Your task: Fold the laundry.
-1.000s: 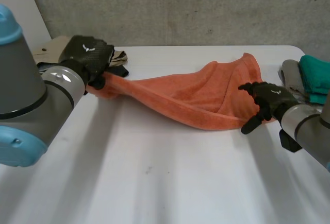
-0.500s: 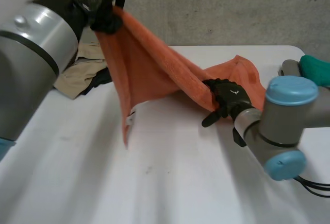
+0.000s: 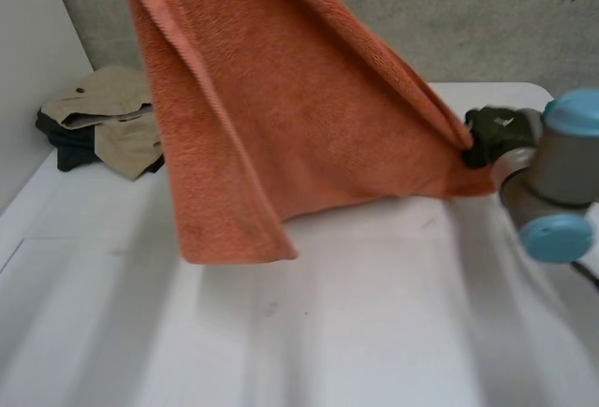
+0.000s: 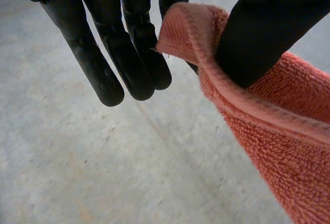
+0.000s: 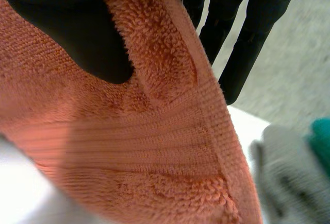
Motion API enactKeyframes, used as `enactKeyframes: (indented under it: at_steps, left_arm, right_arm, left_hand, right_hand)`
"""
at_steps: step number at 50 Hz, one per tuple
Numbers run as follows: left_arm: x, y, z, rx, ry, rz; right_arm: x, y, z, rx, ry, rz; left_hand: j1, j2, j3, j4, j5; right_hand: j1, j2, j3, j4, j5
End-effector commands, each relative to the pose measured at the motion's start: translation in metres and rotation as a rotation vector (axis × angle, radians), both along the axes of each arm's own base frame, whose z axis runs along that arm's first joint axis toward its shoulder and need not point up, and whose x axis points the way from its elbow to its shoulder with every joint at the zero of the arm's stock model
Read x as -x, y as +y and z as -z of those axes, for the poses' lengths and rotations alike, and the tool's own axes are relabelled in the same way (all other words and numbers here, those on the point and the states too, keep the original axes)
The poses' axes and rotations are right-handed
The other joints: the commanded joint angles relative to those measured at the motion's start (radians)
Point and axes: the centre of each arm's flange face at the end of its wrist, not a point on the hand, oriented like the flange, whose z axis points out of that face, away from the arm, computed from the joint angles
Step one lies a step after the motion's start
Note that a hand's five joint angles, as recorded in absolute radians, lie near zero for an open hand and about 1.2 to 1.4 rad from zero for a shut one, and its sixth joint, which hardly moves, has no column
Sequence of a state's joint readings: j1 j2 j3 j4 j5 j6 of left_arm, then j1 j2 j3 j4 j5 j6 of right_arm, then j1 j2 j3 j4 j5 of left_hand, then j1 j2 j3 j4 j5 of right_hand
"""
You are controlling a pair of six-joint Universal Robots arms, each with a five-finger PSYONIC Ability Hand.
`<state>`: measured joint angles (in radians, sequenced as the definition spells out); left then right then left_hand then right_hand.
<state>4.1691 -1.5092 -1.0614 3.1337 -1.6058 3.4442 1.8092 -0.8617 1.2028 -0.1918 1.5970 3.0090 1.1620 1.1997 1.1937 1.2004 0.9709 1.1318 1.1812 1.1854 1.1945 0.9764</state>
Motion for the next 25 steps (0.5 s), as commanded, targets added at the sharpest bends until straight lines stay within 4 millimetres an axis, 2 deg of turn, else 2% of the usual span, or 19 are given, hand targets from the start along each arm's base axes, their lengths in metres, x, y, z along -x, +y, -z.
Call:
enactKeyframes:
  at_steps: [1,2,5,6,9,10,11,14,15,18,19,22,24,25]
  left_arm:
    - [-0.033,-0.048,0.029,-0.101,-0.059,-0.171]
    - [-0.037,-0.054,0.033,-0.116,-0.067,-0.188]
    - [-0.052,-0.073,0.053,-0.191,-0.109,-0.234]
    - [-0.055,-0.077,0.059,-0.211,-0.12,-0.241]
    - [-0.067,-0.093,0.089,-0.312,-0.172,-0.253]
    - [-0.069,-0.096,0.098,-0.34,-0.185,-0.249]
    - [-0.071,-0.103,0.116,-0.397,-0.211,-0.235]
    - [-0.071,-0.11,0.145,-0.487,-0.245,-0.2]
    - [-0.069,-0.114,0.164,-0.543,-0.264,-0.179]
    - [-0.067,-0.12,0.19,-0.616,-0.298,-0.164]
    - [-0.066,-0.126,0.207,-0.654,-0.325,-0.163]
    - [-0.063,-0.142,0.234,-0.694,-0.39,-0.162]
    - [-0.061,-0.155,0.24,-0.674,-0.412,-0.168]
    - [-0.059,-0.163,0.241,-0.653,-0.417,-0.173]
  right_arm:
    - [0.029,0.022,-0.084,0.071,0.158,-0.127]
    - [0.037,0.032,-0.101,0.06,0.209,-0.162]
    - [0.05,0.041,-0.127,0.053,0.281,-0.177]
    - [0.059,0.048,-0.146,0.056,0.323,-0.18]
    - [0.068,0.061,-0.168,0.03,0.38,-0.186]
    - [0.071,0.071,-0.18,0.008,0.415,-0.197]
    - [0.072,0.075,-0.185,-0.003,0.431,-0.201]
    - [0.072,0.089,-0.194,-0.056,0.486,-0.24]
    - [0.072,0.091,-0.194,-0.069,0.499,-0.246]
    - [0.071,0.09,-0.189,-0.097,0.53,-0.266]
    - [0.072,0.088,-0.186,-0.103,0.534,-0.268]
    - [0.066,0.071,-0.162,-0.157,0.531,-0.294]
    - [0.059,0.061,-0.149,-0.171,0.533,-0.317]
    - [0.049,0.051,-0.144,-0.147,0.536,-0.328]
  left_hand:
    - [0.234,0.197,0.203,0.196,0.251]
    - [0.234,0.197,0.203,0.196,0.251]
    - [0.234,0.197,0.203,0.196,0.251]
    - [0.234,0.197,0.203,0.196,0.251]
    - [0.234,0.197,0.203,0.196,0.251]
    - [0.234,0.197,0.203,0.196,0.251]
    - [0.234,0.197,0.203,0.196,0.251]
    - [0.234,0.197,0.203,0.196,0.251]
    - [0.234,0.197,0.203,0.196,0.251]
    - [0.234,0.197,0.203,0.196,0.251]
    - [0.234,0.197,0.203,0.196,0.251]
    - [0.234,0.197,0.203,0.196,0.251]
    - [0.234,0.197,0.203,0.196,0.251]
    - [0.234,0.197,0.203,0.196,0.251]
  right_hand:
    - [0.264,0.215,0.211,0.202,0.245]
    - [0.264,0.215,0.211,0.202,0.245]
    - [0.264,0.215,0.211,0.202,0.245]
    - [0.264,0.215,0.211,0.202,0.245]
    - [0.264,0.215,0.211,0.202,0.245]
    - [0.264,0.215,0.211,0.202,0.245]
    - [0.264,0.215,0.211,0.202,0.245]
    - [0.264,0.215,0.211,0.202,0.245]
    - [0.264,0.215,0.211,0.202,0.245]
    - [0.264,0.215,0.211,0.202,0.245]
    - [0.264,0.215,0.211,0.202,0.245]
    - [0.264,0.215,0.211,0.202,0.245]
    - [0.264,0.215,0.211,0.202,0.245]
    - [0.264,0.215,0.211,0.202,0.245]
